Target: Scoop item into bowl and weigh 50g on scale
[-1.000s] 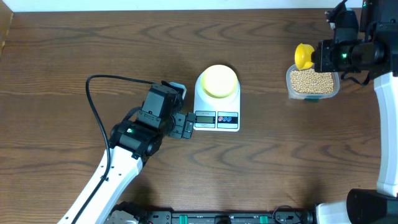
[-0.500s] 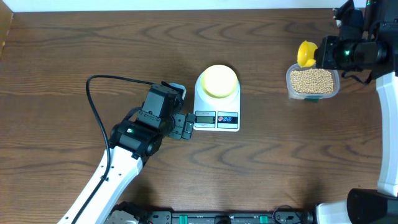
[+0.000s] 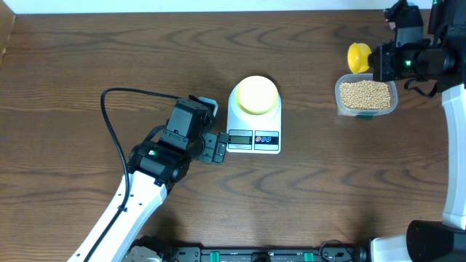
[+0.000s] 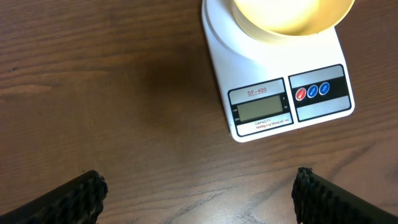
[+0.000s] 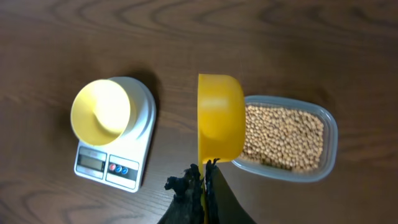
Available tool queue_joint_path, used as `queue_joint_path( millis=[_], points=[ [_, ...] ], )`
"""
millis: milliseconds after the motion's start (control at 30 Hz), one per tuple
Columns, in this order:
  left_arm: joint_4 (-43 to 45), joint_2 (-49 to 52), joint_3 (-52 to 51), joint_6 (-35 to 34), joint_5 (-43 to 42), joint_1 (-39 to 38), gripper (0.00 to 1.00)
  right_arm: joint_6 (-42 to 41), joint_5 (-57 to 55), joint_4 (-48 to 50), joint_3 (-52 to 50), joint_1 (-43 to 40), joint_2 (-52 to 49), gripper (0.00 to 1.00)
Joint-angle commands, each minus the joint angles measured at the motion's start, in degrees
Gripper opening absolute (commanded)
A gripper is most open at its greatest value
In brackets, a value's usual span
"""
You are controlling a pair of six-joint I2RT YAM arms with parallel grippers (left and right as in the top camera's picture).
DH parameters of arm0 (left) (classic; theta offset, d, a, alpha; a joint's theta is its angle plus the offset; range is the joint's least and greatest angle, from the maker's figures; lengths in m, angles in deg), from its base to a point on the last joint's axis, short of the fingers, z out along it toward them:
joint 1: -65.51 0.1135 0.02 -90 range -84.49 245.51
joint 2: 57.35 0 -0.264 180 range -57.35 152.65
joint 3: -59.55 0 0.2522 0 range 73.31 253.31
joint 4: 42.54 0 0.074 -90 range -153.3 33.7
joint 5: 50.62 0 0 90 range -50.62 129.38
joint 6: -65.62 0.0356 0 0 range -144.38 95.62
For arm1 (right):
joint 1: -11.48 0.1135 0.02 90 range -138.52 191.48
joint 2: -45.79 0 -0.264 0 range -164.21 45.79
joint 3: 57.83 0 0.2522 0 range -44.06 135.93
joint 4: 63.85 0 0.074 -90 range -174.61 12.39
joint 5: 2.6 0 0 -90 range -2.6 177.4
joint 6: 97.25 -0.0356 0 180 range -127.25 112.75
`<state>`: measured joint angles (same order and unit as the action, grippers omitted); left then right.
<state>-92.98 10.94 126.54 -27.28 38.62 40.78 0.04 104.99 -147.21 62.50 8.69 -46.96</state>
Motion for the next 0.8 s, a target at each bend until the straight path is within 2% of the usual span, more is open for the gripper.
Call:
queue_joint_path(
  millis=[0,467,533,667,767],
  points=[
    [-0.22,-0.46,-0.22,0.74,0.55,0.28,0.98,5.25,2.97,0.0,1.22,-0.22,0.07,0.01],
    [0.63,-0.46,-0.22,0.55,0.11,0.28,0.98,9.31,8.48,-1.97,1.22,-0.22,0.07,0.01],
    [4.72,-0.42,-0.24,-2.34,-4.44,0.28,0.98,9.77,8.48,-2.05,1.22,-0.22,0.07,0.01],
    [13.44,0.9,-0.26,-3.74,-15.89,0.15,0.98,11.87,8.46,-3.82,1.22,-0.22,0.07,0.01],
    [21.05,3.76,-0.26,-11.23,-16.61,-1.62,0.98,12.07,8.48,-3.93,1.22,-0.24,0.07,0.01]
  ],
)
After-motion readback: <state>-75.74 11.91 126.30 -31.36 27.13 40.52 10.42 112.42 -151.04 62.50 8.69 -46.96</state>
